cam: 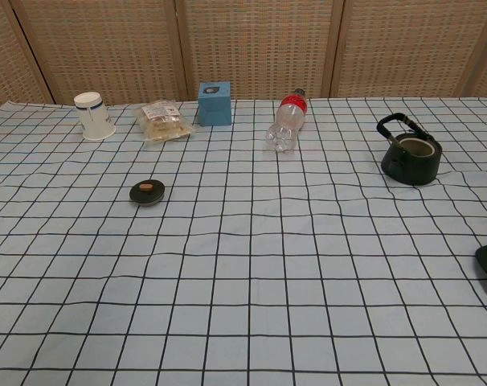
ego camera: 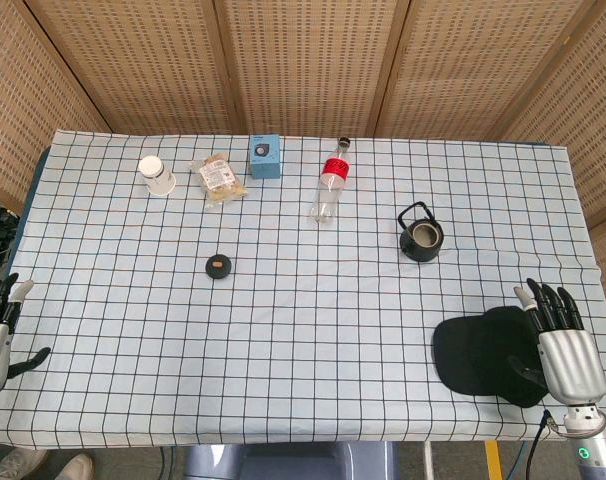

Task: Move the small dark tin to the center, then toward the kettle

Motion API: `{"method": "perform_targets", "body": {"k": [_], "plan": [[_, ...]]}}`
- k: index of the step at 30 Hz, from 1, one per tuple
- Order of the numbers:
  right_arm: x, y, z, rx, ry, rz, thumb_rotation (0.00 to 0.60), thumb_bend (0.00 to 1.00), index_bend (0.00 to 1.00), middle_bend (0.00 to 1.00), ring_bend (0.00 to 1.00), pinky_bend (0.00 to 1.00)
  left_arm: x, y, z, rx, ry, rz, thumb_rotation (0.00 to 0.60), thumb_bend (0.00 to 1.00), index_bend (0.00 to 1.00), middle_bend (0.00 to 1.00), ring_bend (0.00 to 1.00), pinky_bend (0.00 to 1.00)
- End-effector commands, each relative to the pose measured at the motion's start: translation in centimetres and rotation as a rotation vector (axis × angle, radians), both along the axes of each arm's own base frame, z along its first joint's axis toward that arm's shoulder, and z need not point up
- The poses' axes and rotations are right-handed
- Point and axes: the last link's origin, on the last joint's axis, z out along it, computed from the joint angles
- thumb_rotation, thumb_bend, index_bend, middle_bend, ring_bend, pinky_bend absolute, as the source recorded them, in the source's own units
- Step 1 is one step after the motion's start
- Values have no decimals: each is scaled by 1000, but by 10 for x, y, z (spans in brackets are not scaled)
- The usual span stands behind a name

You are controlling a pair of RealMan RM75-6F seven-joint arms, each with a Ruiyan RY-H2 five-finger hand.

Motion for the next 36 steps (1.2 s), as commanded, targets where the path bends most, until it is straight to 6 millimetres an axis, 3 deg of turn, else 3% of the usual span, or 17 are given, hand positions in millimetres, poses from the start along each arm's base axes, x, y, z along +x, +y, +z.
{"method": "perform_targets", "body": {"k": [1,12,16,21,25,29,36], "plan": [[0,0,1,3,-2,-4,600,96,0,0,0,0,-1,1,-1,-3,3,1,600,0,0,0,0,0],[-2,-1,5,22,-26,-28,600,96,0,0,0,0,7,11,0,-10,-10,-35,600,1,0,0,0,0],[-4,-2,6,29,-33,-40,600,96,0,0,0,0,23,34,0,-51,4,-72,600,21,42,0,0,0],[-5,-4,7,32,-39,-44,600,96,0,0,0,0,48,69,-11,-131,40,-110,600,120,141,0,0,0],[-6,-4,8,35,-47,-50,600,95,0,0,0,0,67,91,-27,-194,57,-129,600,133,204,0,0,0],[-9,-5,12,37,-62,-60,600,95,0,0,0,0,90,120,-58,-269,92,-145,600,140,261,0,0,0],[-13,-6,18,30,-93,-66,600,96,0,0,0,0,113,153,-97,-314,158,-127,600,197,273,0,0,0]]}}
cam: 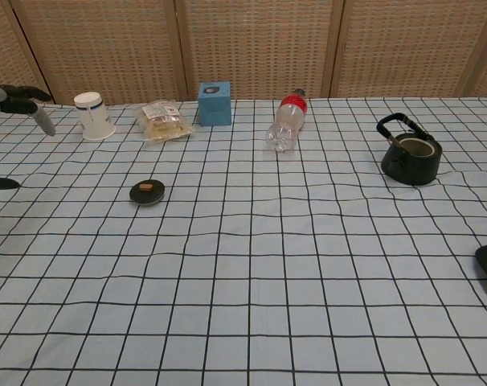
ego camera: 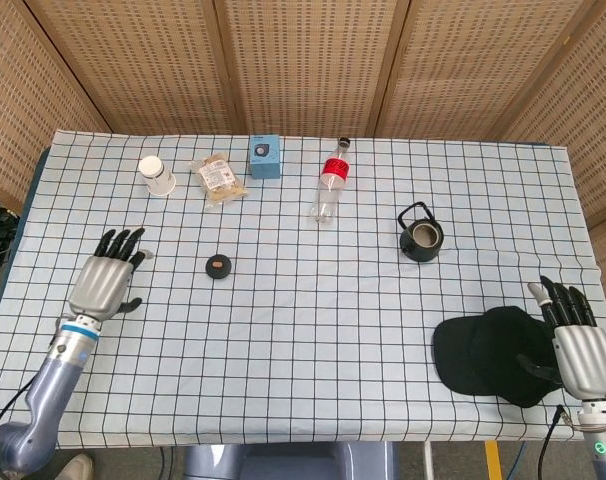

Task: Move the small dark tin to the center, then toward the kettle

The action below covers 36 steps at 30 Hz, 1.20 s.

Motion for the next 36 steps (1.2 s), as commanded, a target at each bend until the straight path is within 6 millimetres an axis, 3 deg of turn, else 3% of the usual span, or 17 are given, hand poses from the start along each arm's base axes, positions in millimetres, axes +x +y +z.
{"method": "perform_targets", "body": {"k": [1,13,30,36], "plan": [[-2,0,3,-5,-9,-2,600,96,0,0,0,0,17,23,-25,-22,31,5,600,196,271,0,0,0],[-8,-2,10,-6,-41,-22,600,95,0,0,0,0,49,55,-75,-83,68,43,600,204,198,0,0,0],[-13,-3,16,-18,-61,-39,600,93,0,0,0,0,53,77,-115,-120,151,74,600,226,259,0,0,0],[-12,-3,17,-16,-62,-36,600,93,0,0,0,0,57,81,-120,-114,156,67,600,229,261,0,0,0]]}}
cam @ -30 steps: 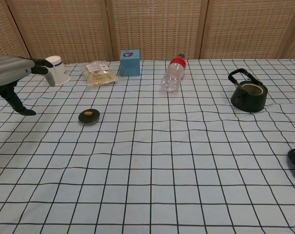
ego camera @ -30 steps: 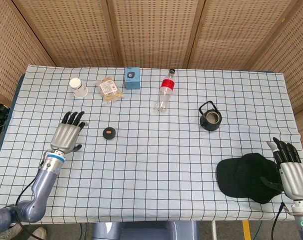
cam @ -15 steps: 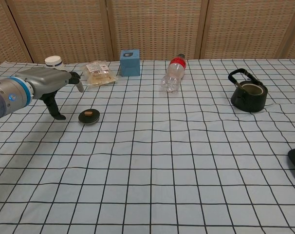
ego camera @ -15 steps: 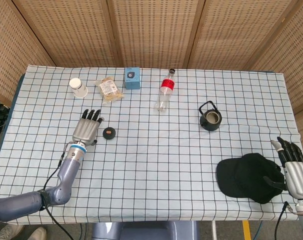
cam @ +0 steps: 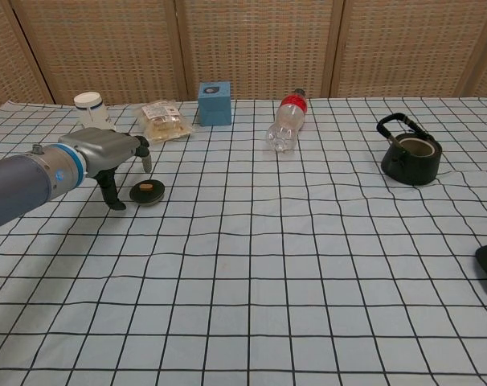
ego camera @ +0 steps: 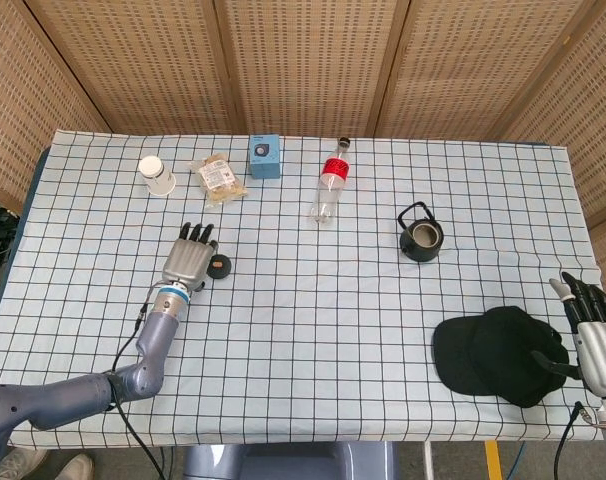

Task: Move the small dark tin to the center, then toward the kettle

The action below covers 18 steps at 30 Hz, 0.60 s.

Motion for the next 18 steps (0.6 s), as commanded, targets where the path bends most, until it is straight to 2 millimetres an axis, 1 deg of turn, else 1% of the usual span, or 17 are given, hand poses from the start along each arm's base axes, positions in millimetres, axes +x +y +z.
{"method": "perform_targets", "body": {"k": [1,5,12,15,18], "plan": [[0,0,0,-1,-1,0,600,93,0,0,0,0,2,1,-2,2,-2,-3,600,229,260,0,0,0],[-1,0,1,-4,-3,-3,600,92,0,0,0,0,5,3,-5,-1,-8,-6,600,229,260,0,0,0],[0,1,5,-16,-11,-1,600,93,0,0,0,0,9,3,-15,-14,16,-13,600,295,273,0,0,0],[0,2,6,-18,-13,1,600,93,0,0,0,0,9,4,-17,-12,18,-8,600,299,276,0,0,0],[0,2,7,-18,-15,0,600,94,0,0,0,0,11,5,-18,-9,12,-8,600,307,314,0,0,0]]}}
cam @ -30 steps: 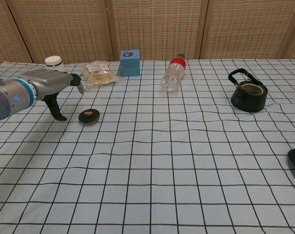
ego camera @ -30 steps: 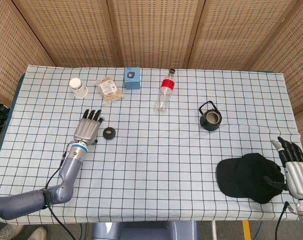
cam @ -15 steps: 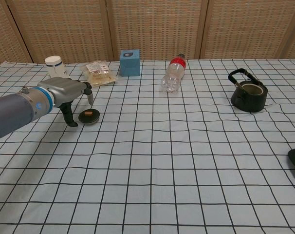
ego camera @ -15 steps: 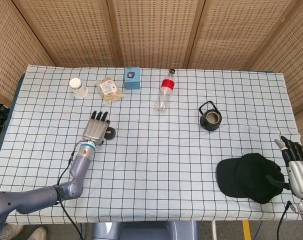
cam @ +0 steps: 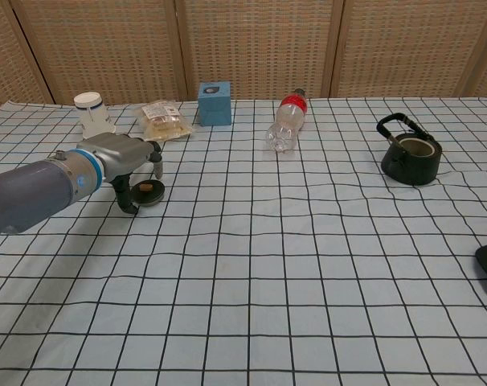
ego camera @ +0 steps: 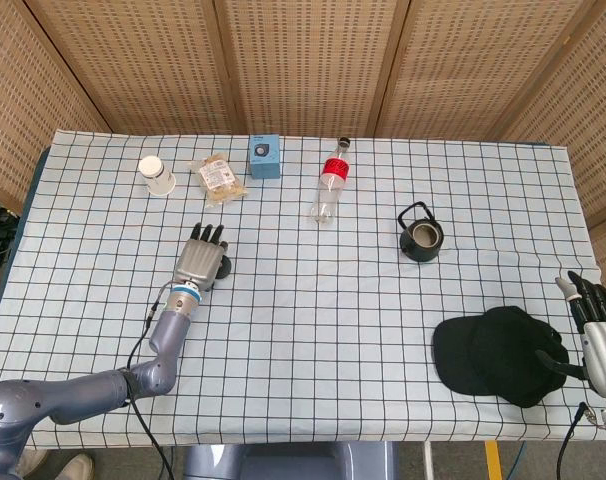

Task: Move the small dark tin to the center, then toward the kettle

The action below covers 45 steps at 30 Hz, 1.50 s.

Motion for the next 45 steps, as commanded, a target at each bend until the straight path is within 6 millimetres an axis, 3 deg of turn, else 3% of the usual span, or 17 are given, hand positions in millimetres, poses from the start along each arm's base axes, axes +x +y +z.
{"method": "perform_targets", "body": {"k": [1,6,14,22,27,31,41,43,45], "plan": [[0,0,0,0,-1,0,600,93,0,0,0,0,2,0,-1,2,-7,-2,600,315,331,0,0,0],[0,1,1,-3,0,2,600,92,2,0,0,0,8,-1,1,10,-40,-20,600,372,458,0,0,0],[-2,0,3,-8,-8,-9,600,93,2,0,0,0,24,1,11,25,-79,-54,600,377,466,0,0,0],[-6,-1,6,-14,-10,-23,600,93,2,0,0,0,49,6,6,18,-97,-90,600,377,465,0,0,0],[-9,-1,6,-17,2,-38,600,93,2,0,0,0,71,12,-6,5,-98,-122,600,377,455,0,0,0],[-13,-2,8,-33,17,-55,600,93,2,0,0,0,104,20,-31,-28,-112,-151,600,377,451,0,0,0],[-17,-1,11,-53,22,-64,600,93,2,0,0,0,149,21,-62,-47,-139,-178,600,372,413,0,0,0],[-17,-1,12,-53,22,-64,600,93,2,0,0,0,152,19,-66,-50,-147,-174,600,364,372,0,0,0],[-17,0,12,-53,22,-63,600,93,2,0,0,0,153,17,-67,-53,-148,-176,600,307,248,0,0,0]]}}
